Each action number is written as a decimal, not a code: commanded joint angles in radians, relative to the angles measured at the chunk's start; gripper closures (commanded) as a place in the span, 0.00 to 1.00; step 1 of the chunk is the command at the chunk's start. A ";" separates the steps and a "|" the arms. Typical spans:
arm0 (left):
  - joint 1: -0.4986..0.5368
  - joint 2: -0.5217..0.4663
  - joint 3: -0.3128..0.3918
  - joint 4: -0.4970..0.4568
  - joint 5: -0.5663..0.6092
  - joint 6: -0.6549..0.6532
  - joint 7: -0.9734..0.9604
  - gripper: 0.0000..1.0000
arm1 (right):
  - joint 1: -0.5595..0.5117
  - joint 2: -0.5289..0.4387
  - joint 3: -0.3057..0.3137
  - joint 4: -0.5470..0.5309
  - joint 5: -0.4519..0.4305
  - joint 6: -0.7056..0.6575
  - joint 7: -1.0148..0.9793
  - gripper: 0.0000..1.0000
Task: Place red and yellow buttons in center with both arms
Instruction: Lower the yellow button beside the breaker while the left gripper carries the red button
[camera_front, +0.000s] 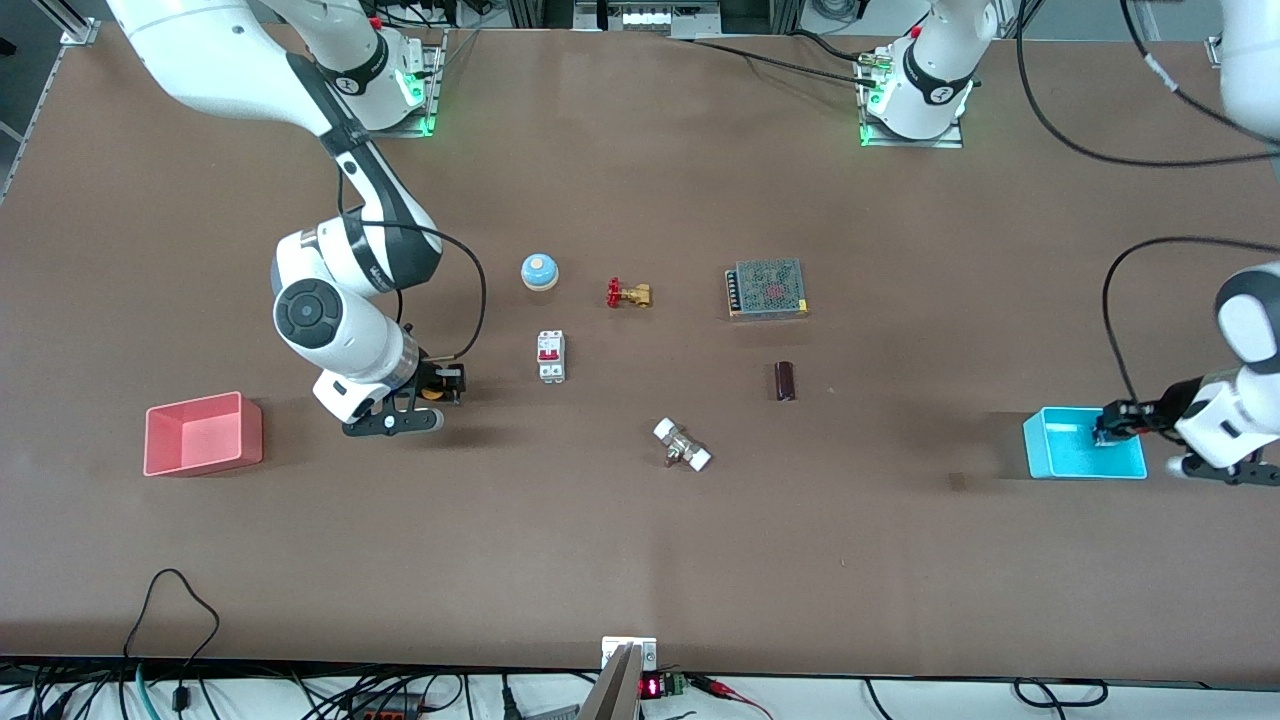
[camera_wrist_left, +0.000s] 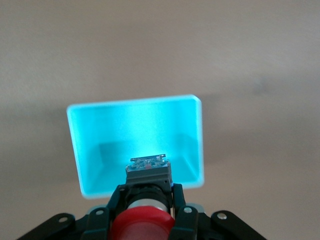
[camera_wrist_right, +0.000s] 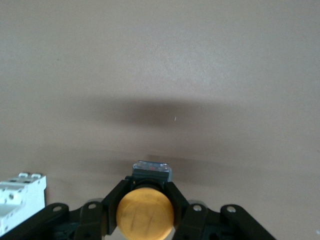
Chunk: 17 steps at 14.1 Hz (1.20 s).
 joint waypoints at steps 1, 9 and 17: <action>-0.042 -0.108 -0.012 -0.162 0.022 -0.019 -0.045 0.72 | -0.002 0.009 -0.001 -0.033 -0.015 0.068 0.016 0.63; -0.184 -0.230 -0.045 -0.442 0.019 0.090 -0.270 0.75 | -0.002 0.024 0.000 -0.041 -0.015 0.087 0.017 0.50; -0.194 -0.194 -0.083 -0.532 0.010 0.190 -0.277 0.76 | -0.034 -0.049 0.002 0.000 0.003 0.034 -0.003 0.00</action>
